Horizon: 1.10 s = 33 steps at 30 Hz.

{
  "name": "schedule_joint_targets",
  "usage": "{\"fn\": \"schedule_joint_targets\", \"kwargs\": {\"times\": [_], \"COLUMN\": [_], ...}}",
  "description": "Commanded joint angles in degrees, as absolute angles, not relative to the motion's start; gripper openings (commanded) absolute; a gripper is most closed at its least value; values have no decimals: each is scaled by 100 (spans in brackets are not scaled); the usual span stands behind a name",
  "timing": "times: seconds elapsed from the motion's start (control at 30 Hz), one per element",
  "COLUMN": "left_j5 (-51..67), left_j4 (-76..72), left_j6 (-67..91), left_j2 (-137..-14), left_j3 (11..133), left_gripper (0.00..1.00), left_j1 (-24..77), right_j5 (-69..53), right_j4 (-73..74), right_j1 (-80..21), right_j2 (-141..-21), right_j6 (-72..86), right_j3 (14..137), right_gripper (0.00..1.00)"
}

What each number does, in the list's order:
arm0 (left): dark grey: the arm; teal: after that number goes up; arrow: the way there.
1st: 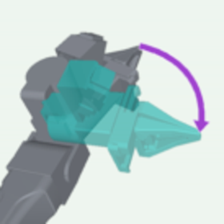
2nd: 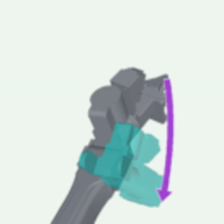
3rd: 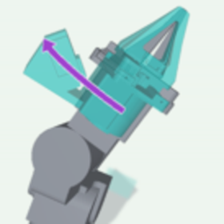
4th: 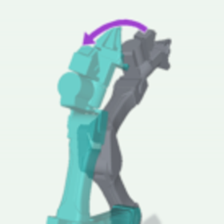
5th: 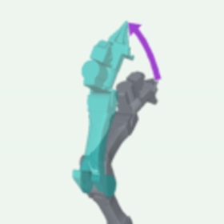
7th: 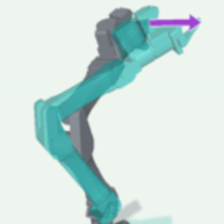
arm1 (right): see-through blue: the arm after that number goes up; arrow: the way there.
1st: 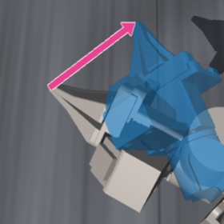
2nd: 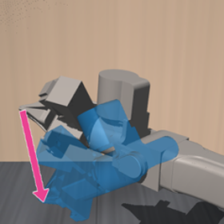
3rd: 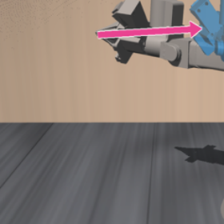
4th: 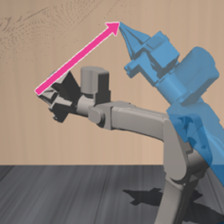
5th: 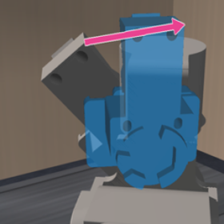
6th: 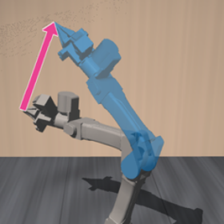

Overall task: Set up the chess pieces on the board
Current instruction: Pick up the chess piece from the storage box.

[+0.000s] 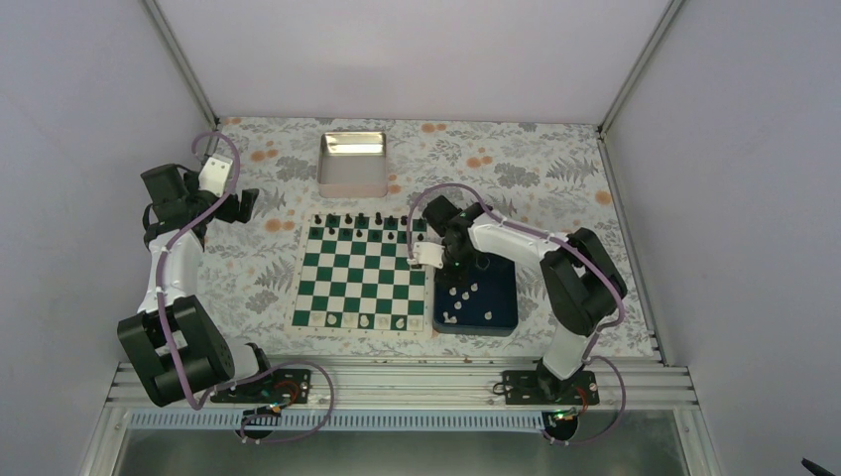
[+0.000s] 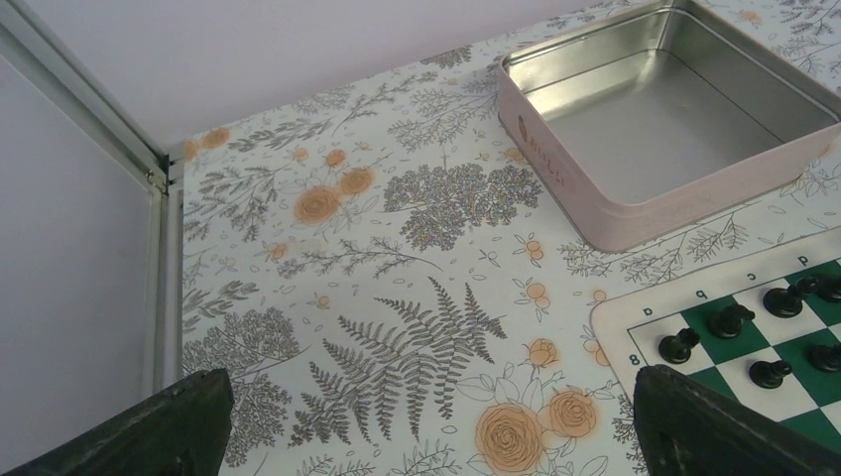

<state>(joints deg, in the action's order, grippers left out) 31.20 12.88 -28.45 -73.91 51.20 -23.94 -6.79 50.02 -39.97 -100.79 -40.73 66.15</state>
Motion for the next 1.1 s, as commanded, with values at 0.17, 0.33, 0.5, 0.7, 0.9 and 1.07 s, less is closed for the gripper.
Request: {"fn": "schedule_joint_targets", "kwargs": {"times": [0.17, 0.33, 0.5, 0.7, 0.9, 1.07], "left_j5": [3130, 3144, 3147, 3164, 3206, 3213], "left_j4": [1210, 1213, 1221, 1216, 1203, 1204], "left_j6": [-2851, -2856, -2852, -2854, -2840, -2822], "left_j2": [-7402, -7402, -7407, -7357, -7309, -7271], "left_j3": [5054, 5050, 5054, 5046, 5017, 5030], "left_gripper": [100, 100, 100, 100, 100, 100], "left_j1": [-2382, -2382, -2382, -2382, -2382, -2382], "right_j5": [-752, -830, -774, -502, 77, 299], "right_j4": [4782, 4741, 4845, 5263, 6026, 6368], "right_j1": [-3885, -3858, -3845, -3847, -4020, -4521], "right_j2": [-10341, -10360, -10367, -9997, -9803, -10279], "right_j6": [-4182, -4186, -4140, -4049, -4012, -4115], "right_j3": [6677, 6686, 6712, 7016, 8076, 9322], "right_gripper": [37, 23, 11, 10, 10, 10]}}
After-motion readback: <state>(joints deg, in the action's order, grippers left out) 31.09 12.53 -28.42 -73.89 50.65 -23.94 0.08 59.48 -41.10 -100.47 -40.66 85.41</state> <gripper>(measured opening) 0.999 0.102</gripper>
